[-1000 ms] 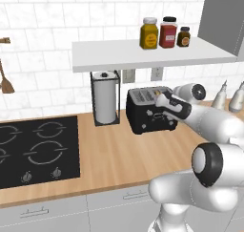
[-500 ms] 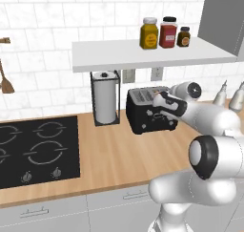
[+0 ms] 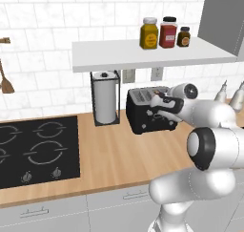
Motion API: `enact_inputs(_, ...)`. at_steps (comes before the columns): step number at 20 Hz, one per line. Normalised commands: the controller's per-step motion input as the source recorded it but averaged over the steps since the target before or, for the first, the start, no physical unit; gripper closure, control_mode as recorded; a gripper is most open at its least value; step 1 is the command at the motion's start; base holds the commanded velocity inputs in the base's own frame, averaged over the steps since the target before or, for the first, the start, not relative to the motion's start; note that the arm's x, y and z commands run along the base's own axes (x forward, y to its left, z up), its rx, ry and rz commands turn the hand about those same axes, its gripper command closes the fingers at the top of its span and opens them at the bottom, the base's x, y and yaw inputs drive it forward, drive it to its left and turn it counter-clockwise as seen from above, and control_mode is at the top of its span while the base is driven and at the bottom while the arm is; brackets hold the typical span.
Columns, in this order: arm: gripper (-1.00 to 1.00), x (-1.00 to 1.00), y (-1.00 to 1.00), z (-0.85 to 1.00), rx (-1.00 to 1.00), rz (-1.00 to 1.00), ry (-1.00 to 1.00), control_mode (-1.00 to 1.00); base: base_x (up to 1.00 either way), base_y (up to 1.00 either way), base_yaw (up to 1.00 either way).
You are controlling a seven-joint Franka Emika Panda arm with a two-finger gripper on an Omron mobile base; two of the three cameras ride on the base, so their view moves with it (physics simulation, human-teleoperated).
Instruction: Start the toaster. Once the lever pops up, take the bread to the plate on the dining counter.
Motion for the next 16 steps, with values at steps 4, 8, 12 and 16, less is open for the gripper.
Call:
enact_inputs(4, -1.0, 0.12, 0.0, -0.2, 0.0, 0.0, 0.0, -1.0, 0.0, 0.0, 0.0)
enact_inputs(8, -1.0, 0.08, 0.0, -0.05, 0.0, 0.0, 0.0, -1.0, 0.0, 0.0, 0.0)
enact_inputs(12, -1.0, 0.14, -0.02, 0.0, 0.0, 0.0, 0.0, -1.0, 0.0, 0.0, 0.0)
enact_inputs(16, -1.0, 0.2, -0.02, 0.0, 0.0, 0.0, 0.0, -1.0, 0.0, 0.0, 0.0)
